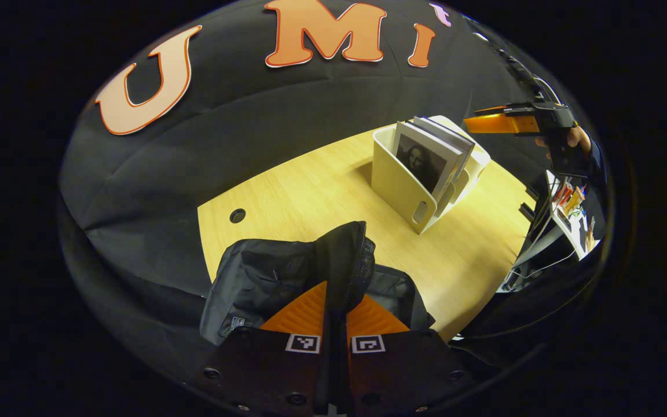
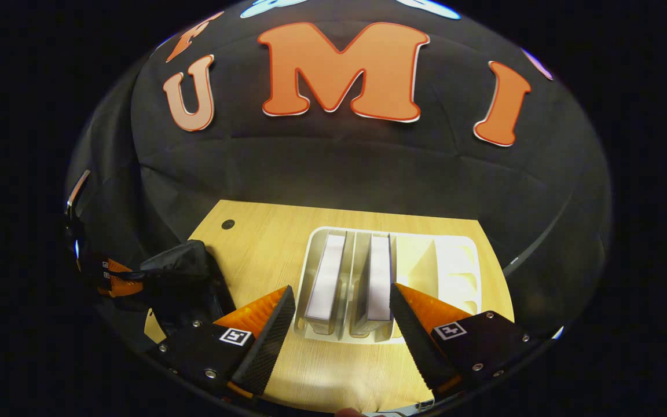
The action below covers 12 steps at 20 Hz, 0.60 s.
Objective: Open the schoolbag, grab two books from the bookshelf and put them into the schoolbag.
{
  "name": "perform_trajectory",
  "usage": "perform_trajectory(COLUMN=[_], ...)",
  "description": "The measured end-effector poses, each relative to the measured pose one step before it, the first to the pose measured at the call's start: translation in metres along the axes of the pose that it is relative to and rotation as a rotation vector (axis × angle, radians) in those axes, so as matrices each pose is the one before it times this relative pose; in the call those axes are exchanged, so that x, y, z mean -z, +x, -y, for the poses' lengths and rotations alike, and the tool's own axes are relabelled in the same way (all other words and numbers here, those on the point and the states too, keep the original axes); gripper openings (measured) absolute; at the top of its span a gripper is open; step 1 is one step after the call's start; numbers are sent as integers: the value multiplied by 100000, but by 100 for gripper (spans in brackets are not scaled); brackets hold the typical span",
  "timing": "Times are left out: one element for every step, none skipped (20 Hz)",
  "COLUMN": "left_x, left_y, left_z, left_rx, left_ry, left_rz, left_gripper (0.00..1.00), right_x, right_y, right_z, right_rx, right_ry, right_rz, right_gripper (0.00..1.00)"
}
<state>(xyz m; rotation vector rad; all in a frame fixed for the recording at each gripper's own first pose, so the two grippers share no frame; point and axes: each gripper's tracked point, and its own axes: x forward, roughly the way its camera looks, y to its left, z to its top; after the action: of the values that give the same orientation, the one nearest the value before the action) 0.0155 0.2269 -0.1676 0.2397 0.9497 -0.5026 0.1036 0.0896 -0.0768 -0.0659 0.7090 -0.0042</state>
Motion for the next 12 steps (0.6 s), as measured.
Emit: perform_trajectory(left_x=[-155,124,-63,-208,7,123,-20,-47,-48,-131,-194,-57], left_y=[-127,-2,83,263,105,144,2,-118,-6,-28,-32,44], left_z=[115,69,195,158,-111,-171,-86,20,7,-55,-104,-19], left_rx=[170,522,445,690,60,-352,-118,308,218,32,-259,-10], left_ry=[1256,784,711,869,494,195,44,240,488,575,260,490], left_rz=[176,-66,-59,120,-572,-68,-333,-7,-111,22,-127,74], left_gripper=[6,6,6,6,6,6,6,6,6,6,6,6], right_x=[-293,-50,-74,-37,-241,-38,-124,39,-39,100,36,75], right_y=[578,493,530,644,625,628,533,889,797,1010,812,790], right_z=[-327,-273,-604,-135,-99,-217,-226,-239,-95,-332,-259,-318], right_rx=[-915,-166,-1017,737,716,396,-264,-683,-348,-1408,-1018,-1293], right_ry=[-1821,-1326,-950,-550,-465,-433,-175,-215,703,1139,2531,1384], right_rz=[-2617,-3151,-3335,-3552,-2279,-2692,-2092,-3023,-2743,-3164,-2977,-2717], right_gripper=[98,98,98,98,98,99,99,99,98,99,98,99])
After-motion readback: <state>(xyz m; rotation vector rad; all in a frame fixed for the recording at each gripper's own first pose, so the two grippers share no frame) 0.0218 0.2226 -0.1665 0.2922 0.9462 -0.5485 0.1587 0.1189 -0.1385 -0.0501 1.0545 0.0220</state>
